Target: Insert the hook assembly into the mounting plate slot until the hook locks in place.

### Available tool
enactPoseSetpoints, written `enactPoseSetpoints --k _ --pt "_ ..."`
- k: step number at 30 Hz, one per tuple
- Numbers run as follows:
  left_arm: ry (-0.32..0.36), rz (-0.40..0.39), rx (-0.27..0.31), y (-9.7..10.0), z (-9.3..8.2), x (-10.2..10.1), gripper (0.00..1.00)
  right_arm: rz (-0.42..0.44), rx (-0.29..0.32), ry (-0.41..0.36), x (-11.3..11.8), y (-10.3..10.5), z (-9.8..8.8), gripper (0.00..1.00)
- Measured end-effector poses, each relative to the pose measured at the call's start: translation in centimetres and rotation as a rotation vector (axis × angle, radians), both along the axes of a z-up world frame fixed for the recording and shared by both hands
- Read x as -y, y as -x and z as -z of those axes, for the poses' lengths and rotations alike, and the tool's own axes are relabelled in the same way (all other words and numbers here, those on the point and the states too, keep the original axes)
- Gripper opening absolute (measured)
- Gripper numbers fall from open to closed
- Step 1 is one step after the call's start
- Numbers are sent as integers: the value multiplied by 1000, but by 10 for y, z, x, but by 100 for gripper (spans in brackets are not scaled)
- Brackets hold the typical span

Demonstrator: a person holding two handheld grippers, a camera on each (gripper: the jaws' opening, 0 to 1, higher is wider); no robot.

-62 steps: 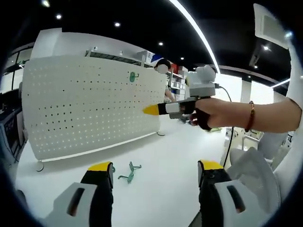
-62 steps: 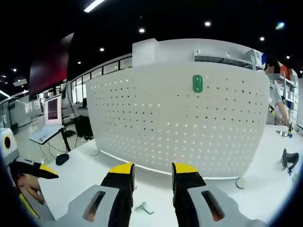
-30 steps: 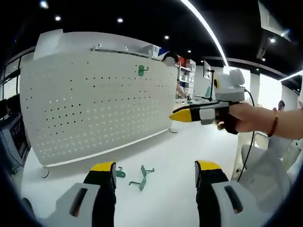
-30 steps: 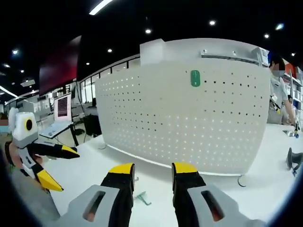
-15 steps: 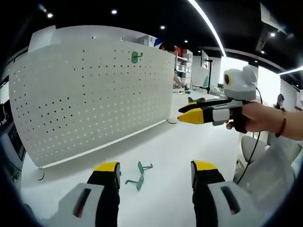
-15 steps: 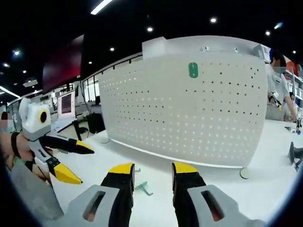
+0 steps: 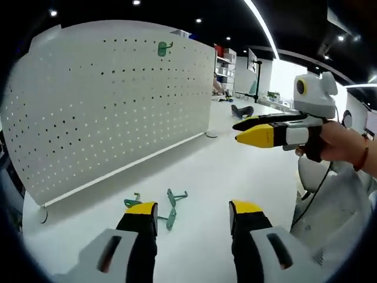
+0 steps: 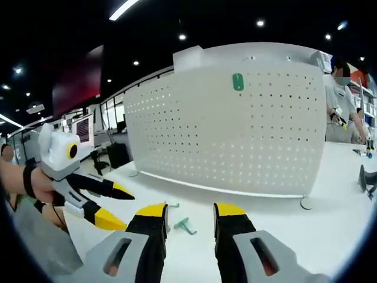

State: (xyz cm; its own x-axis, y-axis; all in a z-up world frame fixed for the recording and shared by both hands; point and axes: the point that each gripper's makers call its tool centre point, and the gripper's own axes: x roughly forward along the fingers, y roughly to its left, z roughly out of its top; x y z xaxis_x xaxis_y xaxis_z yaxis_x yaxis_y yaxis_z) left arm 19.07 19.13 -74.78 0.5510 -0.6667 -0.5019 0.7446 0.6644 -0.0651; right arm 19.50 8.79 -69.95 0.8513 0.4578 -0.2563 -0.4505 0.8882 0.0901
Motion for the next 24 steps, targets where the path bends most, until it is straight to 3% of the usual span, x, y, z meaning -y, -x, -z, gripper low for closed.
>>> enactPoseSetpoints --k 12,15,20,24 --pt "-34 24 -19 -15 16 9 47 15 -8 -40 2 6 7 31" --pt "-54 23 -38 -16 24 9 45 -6 10 8 -1 8 5 31" --pt "-63 15 -45 -23 30 8 45 -12 11 -2 -2 9 6 32" --pt "-109 39 -32 -26 39 12 44 -12 8 15 -5 13 10 32"
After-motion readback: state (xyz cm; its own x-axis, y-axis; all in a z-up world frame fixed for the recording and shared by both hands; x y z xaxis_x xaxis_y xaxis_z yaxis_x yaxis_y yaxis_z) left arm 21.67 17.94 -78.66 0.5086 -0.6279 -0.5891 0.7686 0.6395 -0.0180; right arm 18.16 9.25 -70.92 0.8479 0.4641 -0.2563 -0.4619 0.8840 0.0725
